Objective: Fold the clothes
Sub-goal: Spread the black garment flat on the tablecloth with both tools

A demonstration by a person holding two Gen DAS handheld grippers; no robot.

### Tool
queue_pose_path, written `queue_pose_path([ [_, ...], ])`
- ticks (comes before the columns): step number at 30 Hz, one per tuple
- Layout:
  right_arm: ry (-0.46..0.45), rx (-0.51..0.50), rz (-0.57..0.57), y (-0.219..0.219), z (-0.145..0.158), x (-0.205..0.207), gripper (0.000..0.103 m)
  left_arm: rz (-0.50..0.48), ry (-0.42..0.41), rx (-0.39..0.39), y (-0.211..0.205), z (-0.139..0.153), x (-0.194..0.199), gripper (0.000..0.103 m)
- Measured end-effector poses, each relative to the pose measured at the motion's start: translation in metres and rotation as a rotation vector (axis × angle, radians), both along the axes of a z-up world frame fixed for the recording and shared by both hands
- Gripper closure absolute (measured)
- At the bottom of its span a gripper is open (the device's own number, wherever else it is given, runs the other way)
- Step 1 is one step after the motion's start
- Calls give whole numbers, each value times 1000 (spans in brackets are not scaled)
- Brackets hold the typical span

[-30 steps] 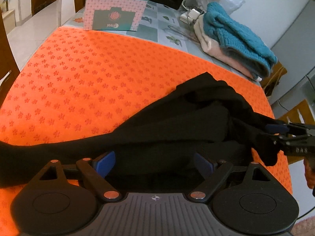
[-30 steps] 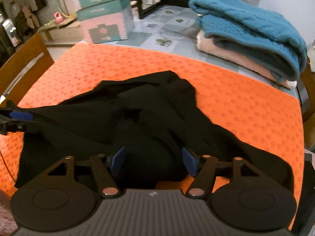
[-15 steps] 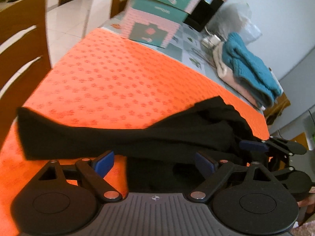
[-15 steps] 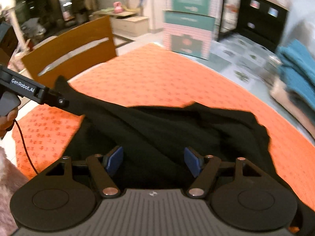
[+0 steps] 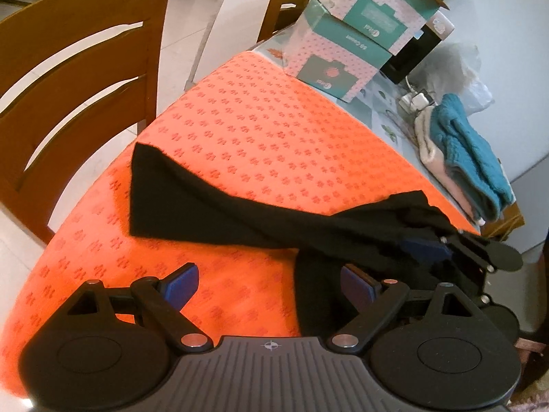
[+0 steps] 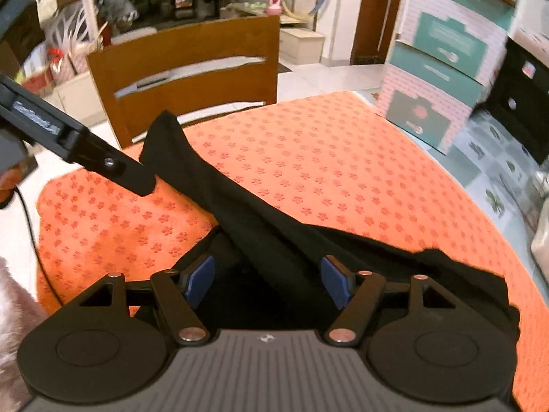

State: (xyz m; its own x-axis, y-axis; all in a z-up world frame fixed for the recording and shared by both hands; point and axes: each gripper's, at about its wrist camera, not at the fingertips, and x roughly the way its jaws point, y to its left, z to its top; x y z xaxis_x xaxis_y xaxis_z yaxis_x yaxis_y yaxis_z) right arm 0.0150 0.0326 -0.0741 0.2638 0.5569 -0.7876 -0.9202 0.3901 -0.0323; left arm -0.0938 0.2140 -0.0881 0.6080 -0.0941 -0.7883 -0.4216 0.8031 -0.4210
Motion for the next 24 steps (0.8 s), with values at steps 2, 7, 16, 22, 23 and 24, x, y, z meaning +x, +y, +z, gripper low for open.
queue_pose_path([
  [2,-43,-23,-10,7,-3,0,30,4,1,-3,2,-1,-3,13],
  [7,-61,-34,1,15,-4,2,32,9,-1,-10,3,-5,-5,13],
  [16,14,-29,-116,2,-17,17,98,-15,-11,5,-1,-5,-5,13],
  [22,-16,74,-265,-49,18,21,98,-18,-15,2,-2,-6,-3,13],
  [23,-21,86,-299,-61,24,21,98,-21,-15,2,-2,-6,-2,13],
  [24,-25,97,-335,-74,30,21,99,-25,-14,3,-3,-7,-1,13],
])
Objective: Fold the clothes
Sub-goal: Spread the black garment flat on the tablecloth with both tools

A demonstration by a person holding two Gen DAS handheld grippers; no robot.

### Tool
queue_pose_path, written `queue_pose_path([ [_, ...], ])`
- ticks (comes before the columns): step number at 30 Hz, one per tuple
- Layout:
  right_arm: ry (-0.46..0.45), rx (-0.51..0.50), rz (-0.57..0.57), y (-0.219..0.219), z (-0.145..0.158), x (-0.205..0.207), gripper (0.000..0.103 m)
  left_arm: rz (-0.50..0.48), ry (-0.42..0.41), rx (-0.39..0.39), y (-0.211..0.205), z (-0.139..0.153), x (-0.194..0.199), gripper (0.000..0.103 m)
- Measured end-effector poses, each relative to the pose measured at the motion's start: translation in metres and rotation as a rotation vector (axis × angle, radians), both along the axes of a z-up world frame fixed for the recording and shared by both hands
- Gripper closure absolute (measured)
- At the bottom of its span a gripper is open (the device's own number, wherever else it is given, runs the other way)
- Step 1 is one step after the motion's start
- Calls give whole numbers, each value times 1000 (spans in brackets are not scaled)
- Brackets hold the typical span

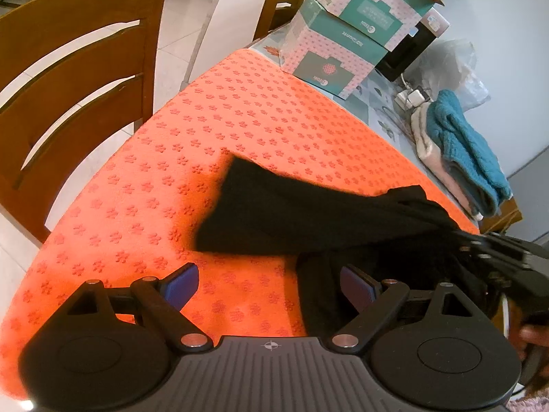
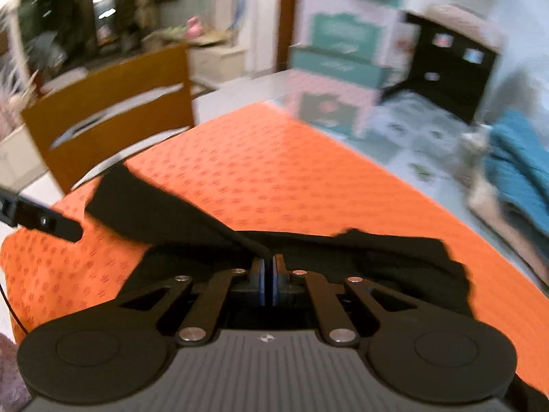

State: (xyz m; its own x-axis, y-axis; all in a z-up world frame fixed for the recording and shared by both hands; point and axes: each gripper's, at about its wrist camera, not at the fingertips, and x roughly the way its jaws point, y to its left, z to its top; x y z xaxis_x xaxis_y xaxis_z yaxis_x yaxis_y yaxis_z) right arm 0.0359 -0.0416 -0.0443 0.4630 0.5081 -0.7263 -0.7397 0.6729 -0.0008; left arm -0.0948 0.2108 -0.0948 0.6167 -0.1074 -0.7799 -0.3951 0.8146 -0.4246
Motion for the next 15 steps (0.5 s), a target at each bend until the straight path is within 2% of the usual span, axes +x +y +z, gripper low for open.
queue_pose_path([
  [10,-57,53,-423,-145,37,-11,99,-73,7,15,-17,0,18,13],
  [15,-83,46,-622,-215,42,-30,99,-130,9,31,-27,1,32,13],
])
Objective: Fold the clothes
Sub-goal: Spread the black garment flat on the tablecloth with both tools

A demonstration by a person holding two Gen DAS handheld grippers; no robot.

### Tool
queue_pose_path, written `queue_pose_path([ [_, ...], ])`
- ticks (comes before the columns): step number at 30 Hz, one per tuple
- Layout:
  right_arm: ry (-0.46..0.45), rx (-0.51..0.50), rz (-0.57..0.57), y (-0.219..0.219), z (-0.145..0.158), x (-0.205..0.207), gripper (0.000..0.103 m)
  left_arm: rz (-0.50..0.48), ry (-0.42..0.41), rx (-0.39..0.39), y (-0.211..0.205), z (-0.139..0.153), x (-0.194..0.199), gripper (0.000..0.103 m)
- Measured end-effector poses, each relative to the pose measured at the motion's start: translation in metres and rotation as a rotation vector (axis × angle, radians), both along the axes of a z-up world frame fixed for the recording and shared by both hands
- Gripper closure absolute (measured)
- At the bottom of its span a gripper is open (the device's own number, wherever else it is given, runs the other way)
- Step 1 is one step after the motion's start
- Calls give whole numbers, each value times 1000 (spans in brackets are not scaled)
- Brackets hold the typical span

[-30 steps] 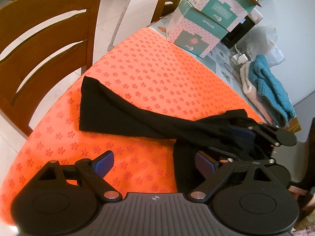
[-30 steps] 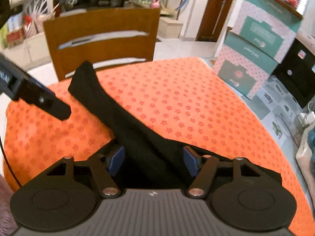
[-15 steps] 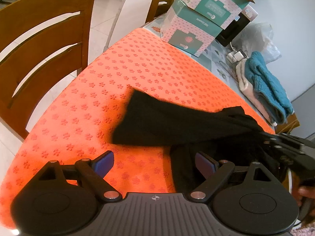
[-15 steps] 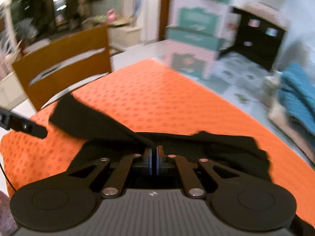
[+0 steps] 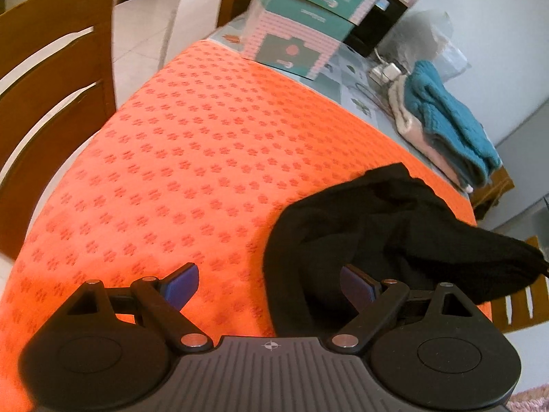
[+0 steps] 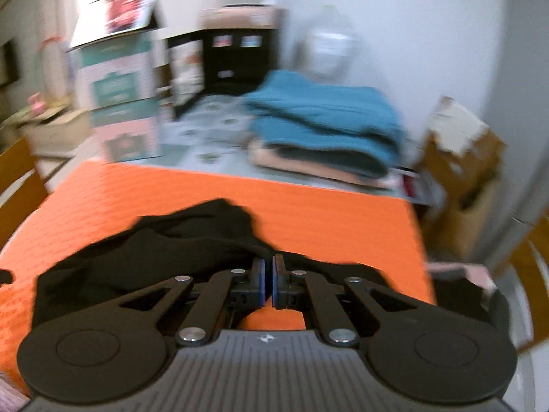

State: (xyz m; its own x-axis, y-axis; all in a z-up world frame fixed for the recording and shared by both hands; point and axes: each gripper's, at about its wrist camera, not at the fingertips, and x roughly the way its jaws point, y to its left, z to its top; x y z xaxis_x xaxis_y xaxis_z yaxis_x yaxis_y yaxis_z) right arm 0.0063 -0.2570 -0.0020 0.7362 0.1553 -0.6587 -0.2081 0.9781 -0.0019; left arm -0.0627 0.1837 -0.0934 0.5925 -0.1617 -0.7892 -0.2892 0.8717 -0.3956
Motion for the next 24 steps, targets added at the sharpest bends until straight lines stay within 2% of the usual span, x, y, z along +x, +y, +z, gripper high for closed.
queue_pose_path([
  [9,-9,-39,-362,-110,0,-52,99,-115,-3,18,-23,6,26,13],
  [13,16,-88,-508,-148,-9,-83,99,-182,-6,22,-38,8,38,13],
  [16,58,-86,-597,-174,-20,-106,99,-237,-6,27,-51,9,47,13],
  [19,117,-61,-643,-191,-36,-124,99,-295,-5,34,-66,8,57,13],
  [24,206,-10,-620,-193,-56,-134,98,-377,-7,73,-88,6,77,13],
])
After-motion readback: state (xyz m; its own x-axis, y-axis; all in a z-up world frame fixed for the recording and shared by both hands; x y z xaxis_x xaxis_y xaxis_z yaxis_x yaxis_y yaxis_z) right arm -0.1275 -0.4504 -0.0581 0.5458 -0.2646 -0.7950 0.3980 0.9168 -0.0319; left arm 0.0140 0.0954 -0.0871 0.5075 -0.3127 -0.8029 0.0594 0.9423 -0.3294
